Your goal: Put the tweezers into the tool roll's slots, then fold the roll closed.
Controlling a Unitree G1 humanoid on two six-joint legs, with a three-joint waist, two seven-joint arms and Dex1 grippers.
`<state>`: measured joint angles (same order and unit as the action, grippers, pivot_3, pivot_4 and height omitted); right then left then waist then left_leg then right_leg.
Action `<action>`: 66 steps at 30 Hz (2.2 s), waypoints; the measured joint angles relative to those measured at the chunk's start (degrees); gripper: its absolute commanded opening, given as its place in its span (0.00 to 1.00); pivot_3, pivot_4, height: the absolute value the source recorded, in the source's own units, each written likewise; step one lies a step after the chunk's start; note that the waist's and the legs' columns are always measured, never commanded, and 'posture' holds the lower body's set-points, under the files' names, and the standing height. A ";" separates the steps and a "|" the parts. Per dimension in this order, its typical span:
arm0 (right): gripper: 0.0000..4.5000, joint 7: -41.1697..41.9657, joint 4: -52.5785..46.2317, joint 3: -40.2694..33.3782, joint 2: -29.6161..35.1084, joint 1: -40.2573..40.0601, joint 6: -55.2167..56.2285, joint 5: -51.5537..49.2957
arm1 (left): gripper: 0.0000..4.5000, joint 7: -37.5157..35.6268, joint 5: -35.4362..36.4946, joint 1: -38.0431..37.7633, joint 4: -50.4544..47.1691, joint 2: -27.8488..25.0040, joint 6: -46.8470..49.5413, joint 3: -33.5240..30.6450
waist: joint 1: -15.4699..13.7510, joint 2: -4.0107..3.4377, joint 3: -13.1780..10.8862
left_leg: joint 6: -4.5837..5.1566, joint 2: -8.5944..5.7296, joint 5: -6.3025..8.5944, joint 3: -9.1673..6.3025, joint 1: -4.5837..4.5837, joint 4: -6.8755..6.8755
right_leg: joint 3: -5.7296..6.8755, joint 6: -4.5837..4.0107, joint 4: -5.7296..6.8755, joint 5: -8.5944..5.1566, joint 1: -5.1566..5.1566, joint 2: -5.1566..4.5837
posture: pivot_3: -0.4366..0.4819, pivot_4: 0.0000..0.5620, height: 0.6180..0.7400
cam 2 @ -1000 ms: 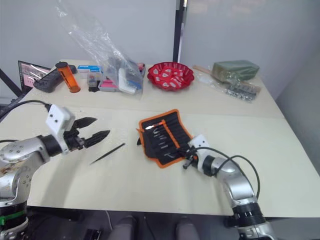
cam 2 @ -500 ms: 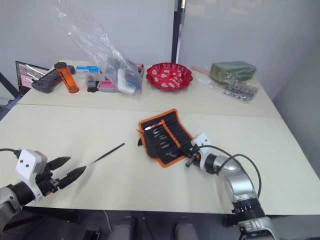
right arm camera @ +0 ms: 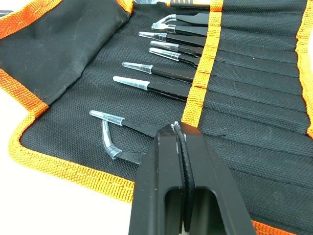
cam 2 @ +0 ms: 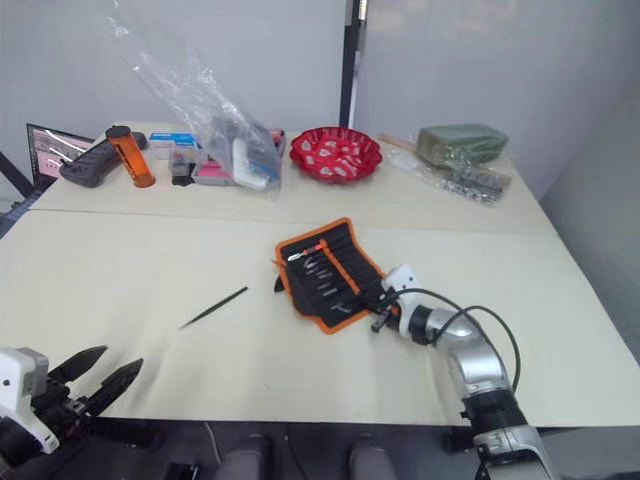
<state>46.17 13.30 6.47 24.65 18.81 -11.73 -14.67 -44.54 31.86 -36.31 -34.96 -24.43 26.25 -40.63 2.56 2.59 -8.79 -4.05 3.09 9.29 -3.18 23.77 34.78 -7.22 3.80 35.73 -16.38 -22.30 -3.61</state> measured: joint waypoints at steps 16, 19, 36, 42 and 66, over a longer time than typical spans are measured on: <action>0.00 -0.01 -0.23 -0.03 0.00 -0.09 0.04 0.05 | 0.83 0.48 1.02 1.06 1.50 -0.93 -3.04 2.10 | 0.04 0.00 0.00 | 0.03 0.10 0.03 0.10 0.08 -0.07 | 0.04 -0.02 -0.42 0.00 0.00 -0.04 | 0.48 0.27 1.00; 0.00 -0.24 -0.68 -0.07 0.00 -0.36 -0.11 0.06 | 0.83 0.92 1.17 4.69 2.33 -3.95 -2.19 3.25 | -0.01 0.00 0.00 | 0.03 0.10 0.03 0.10 0.08 -0.08 | 0.05 -0.03 -0.42 0.01 -0.01 -0.04 | 0.48 0.27 1.00; 0.00 -5.18 -10.07 -0.87 -0.72 -5.76 -3.79 0.01 | 0.83 -9.54 -4.70 35.13 26.83 -22.69 2.12 25.71 | -0.09 0.00 0.01 | 0.13 -0.01 -0.03 0.11 0.05 -0.54 | 0.05 0.01 0.09 0.09 -0.07 0.06 | 0.48 0.27 1.00; 0.00 -6.69 -12.97 -1.23 -0.83 -7.01 -5.73 -0.10 | 0.83 -12.81 -9.17 40.21 33.05 -23.36 -0.46 32.25 | -0.34 -0.05 0.02 | 0.45 -0.01 -0.24 0.00 0.00 -0.66 | 0.09 0.02 0.37 0.08 -0.10 0.13 | 0.48 0.27 1.00; 0.00 -7.55 -16.10 -2.50 -0.84 -9.18 -7.45 -0.14 | 0.01 -10.72 -8.70 45.87 32.91 -23.05 4.11 29.48 | -0.58 -0.12 -0.01 | 0.48 -0.03 -0.25 -0.02 -0.02 -0.65 | 0.09 0.05 0.33 0.07 0.00 0.11 | 0.48 0.27 1.00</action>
<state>38.62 -2.81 3.97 23.82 9.62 -19.18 -14.80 -55.26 23.16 9.56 -2.04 -47.49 30.36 -11.16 1.98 2.47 -8.80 -3.57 3.06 9.04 -3.20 23.75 34.13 -7.13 3.85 36.06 -16.30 -22.29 -3.50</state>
